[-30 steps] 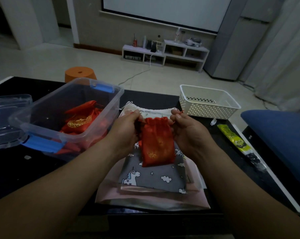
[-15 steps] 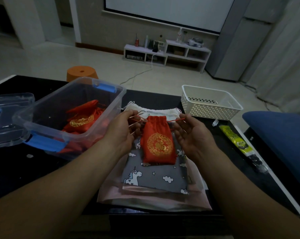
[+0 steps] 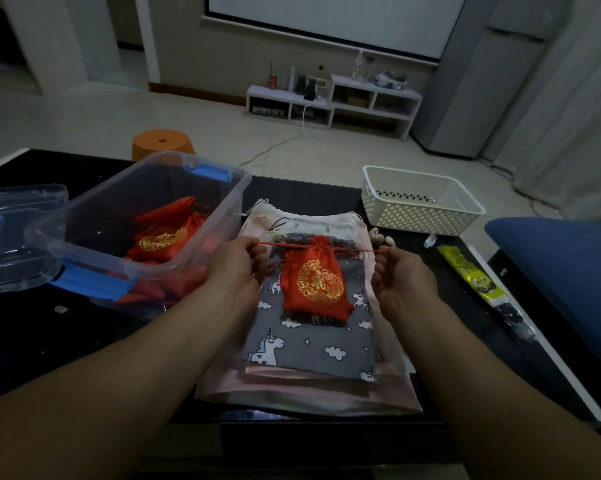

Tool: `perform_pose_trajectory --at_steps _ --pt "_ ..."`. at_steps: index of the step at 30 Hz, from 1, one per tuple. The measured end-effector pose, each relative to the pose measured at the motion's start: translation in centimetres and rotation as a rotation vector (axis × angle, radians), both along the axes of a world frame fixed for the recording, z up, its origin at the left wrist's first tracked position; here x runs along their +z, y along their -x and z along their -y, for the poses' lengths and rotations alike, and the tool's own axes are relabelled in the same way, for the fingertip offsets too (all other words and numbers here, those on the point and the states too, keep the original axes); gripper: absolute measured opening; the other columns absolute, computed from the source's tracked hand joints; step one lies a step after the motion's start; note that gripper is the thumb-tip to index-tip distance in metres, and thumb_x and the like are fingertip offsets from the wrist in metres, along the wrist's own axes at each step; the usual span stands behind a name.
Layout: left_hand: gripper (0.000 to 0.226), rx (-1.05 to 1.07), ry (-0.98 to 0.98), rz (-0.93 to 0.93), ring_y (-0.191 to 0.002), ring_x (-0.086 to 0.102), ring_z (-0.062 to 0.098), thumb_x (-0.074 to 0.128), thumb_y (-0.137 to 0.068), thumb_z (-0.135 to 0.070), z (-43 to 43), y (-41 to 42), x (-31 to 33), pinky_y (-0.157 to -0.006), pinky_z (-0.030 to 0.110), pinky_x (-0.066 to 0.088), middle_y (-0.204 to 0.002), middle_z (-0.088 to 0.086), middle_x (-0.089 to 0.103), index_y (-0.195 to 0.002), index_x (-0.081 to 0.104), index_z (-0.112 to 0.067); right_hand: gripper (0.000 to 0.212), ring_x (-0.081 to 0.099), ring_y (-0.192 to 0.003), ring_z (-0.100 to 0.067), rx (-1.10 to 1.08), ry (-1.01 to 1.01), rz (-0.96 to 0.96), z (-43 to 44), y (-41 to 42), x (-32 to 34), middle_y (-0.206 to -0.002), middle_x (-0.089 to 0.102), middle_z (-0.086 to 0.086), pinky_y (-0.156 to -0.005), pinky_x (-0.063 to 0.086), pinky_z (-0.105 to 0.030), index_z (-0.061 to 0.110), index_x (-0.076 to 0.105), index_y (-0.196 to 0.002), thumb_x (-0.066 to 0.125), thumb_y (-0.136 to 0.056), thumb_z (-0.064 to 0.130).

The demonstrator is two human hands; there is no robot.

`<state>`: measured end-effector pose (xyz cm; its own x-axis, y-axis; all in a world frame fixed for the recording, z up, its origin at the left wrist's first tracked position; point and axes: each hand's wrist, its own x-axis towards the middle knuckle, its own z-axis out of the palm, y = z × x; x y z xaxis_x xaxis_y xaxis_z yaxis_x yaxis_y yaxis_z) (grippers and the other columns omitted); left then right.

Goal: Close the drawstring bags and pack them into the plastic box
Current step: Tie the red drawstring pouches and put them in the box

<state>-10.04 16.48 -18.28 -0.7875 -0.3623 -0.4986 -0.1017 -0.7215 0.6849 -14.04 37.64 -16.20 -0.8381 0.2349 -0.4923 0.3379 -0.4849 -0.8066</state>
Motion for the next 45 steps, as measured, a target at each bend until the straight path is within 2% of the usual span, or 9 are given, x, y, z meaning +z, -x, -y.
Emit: perform_pose_trajectory --at_steps 5,9,12,16,21,25,32,40,45 --pt "0.016 0.016 0.125 -0.058 -0.054 0.051 0.007 0.052 -0.103 -0.011 -0.3 -0.5 0.5 -0.049 0.017 0.041 -0.072 0.001 0.057 -0.09 0.06 -0.012 0.012 0.047 -0.055 -0.007 0.056 -0.071 -0.025 -0.5 0.2 -0.1 -0.071 0.058 0.001 -0.045 0.04 -0.017 0.008 0.073 -0.096 0.062 -0.1 0.012" --pt "0.015 -0.098 0.553 -0.147 -0.066 0.061 0.007 0.059 -0.103 -0.021 -0.7 -1.2 2.6 -0.054 0.018 0.049 -0.09 0.003 0.067 -0.106 0.068 -0.009 0.016 0.051 -0.055 -0.007 0.186 -0.283 -0.225 0.0 -0.5 2.0 -0.071 0.061 0.0 -0.049 0.041 -0.021 0.003 0.074 -0.104 0.062 -0.099 0.013" --pt "0.019 -0.239 0.898 -0.238 -0.086 0.065 0.015 0.059 -0.104 -0.031 -1.8 -1.2 4.0 -0.076 0.035 0.056 -0.097 0.005 0.069 -0.103 0.069 -0.015 0.02 0.059 -0.067 -0.009 0.319 -0.576 -0.423 0.8 -1.1 3.7 -0.085 0.068 -0.002 -0.058 0.047 -0.022 0.007 0.077 -0.104 0.061 -0.102 0.019" --pt "0.015 -0.432 1.109 -0.354 -0.095 0.068 0.015 0.062 -0.102 -0.033 -2.8 -0.9 4.2 -0.087 0.039 0.056 -0.099 -0.005 0.072 -0.101 0.073 -0.023 0.019 0.066 -0.082 -0.005 0.438 -0.787 -0.644 2.0 -1.2 4.5 -0.088 0.073 0.008 -0.071 0.052 -0.026 0.016 0.08 -0.101 0.064 -0.101 0.026" --pt "0.017 -0.551 0.904 -0.47 -0.083 0.071 0.014 0.058 -0.104 -0.015 -4.0 -0.7 4.2 -0.074 0.031 0.058 -0.091 0.006 0.075 -0.107 0.071 -0.005 0.028 0.07 -0.103 -0.016 0.575 -0.949 -0.766 2.6 -0.7 3.9 -0.1 0.076 0.005 -0.089 0.059 -0.046 0.027 0.081 -0.106 0.059 -0.1 0.043" --pt "0.016 -0.509 0.82 -0.435 -0.073 0.066 0.013 0.059 -0.104 -0.016 -4.1 -0.3 4.3 -0.07 0.027 0.055 -0.083 0.007 0.073 -0.1 0.069 -0.005 0.025 0.072 -0.096 -0.021 0.528 -0.614 -0.555 2.2 -0.8 3.8 -0.107 0.075 -0.001 -0.084 0.059 -0.041 0.018 0.074 -0.117 0.052 -0.105 0.021" --pt "0.018 -0.52 0.563 -0.421 -0.066 0.059 0.014 0.051 -0.106 -0.012 -3.2 -0.3 5.0 -0.058 0.023 0.051 -0.081 0.012 0.064 -0.102 0.064 0.0 0.03 0.069 -0.076 -0.011 0.81 -0.54 -0.487 2.2 -1.7 1.7 -0.088 0.076 0.0 -0.061 0.05 -0.021 0.007 0.07 -0.117 0.059 -0.094 -0.009" --pt "0.018 -0.453 0.376 -0.395 -0.066 0.059 0.014 0.048 -0.106 -0.015 -2.0 -0.1 4.4 -0.065 0.03 0.049 -0.077 0.004 0.065 -0.097 0.061 -0.006 0.009 0.074 -0.082 -0.018 0.728 -0.751 -0.496 2.5 -2.1 1.0 -0.092 0.079 -0.006 -0.076 0.059 -0.034 0.016 0.076 -0.104 0.071 -0.097 0.013" --pt "0.021 -0.353 0.798 -0.287 -0.076 0.062 0.01 0.056 -0.105 -0.025 -2.0 -0.1 4.3 -0.069 0.027 0.048 -0.087 -0.001 0.066 -0.102 0.07 -0.011 0.008 0.073 -0.079 -0.023 0.683 -0.841 -0.4 2.7 -1.8 0.6 -0.087 0.077 -0.011 -0.079 0.063 -0.041 0.015 0.075 -0.096 0.068 -0.099 0.013"
